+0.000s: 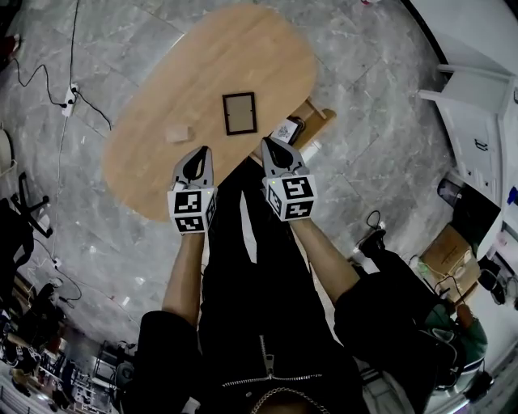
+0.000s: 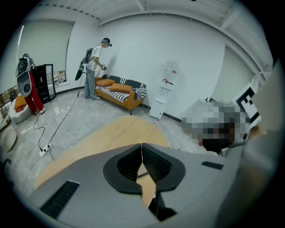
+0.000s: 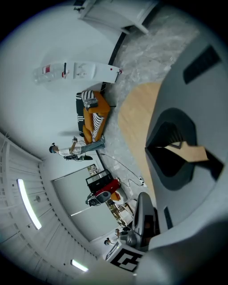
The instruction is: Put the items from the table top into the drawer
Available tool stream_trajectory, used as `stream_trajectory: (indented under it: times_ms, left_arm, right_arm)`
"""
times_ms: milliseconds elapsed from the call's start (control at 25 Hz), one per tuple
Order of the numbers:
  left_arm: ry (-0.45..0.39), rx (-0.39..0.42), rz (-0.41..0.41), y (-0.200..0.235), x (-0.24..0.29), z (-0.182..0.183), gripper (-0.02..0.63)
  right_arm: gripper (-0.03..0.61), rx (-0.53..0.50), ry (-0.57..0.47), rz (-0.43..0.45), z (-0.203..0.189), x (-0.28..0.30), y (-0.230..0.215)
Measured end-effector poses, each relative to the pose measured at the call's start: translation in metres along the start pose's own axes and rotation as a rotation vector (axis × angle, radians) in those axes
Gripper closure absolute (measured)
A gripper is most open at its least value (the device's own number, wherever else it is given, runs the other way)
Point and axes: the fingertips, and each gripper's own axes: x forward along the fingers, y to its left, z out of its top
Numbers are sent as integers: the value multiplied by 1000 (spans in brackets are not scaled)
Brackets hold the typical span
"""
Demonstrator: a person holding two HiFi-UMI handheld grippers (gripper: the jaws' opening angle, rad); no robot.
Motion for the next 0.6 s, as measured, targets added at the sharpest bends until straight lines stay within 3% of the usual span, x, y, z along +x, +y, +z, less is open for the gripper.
stream_trajectory:
  times_ms: [160,600]
  left_arm:
    - [4,4,-11,4,14,-10,598]
    - [7,-17,-41,17,55,-44,598]
  right_arm:
    - [568,-1,44,-39,-21,21,-14]
    - [549,3,121,-40,-71,90,-37]
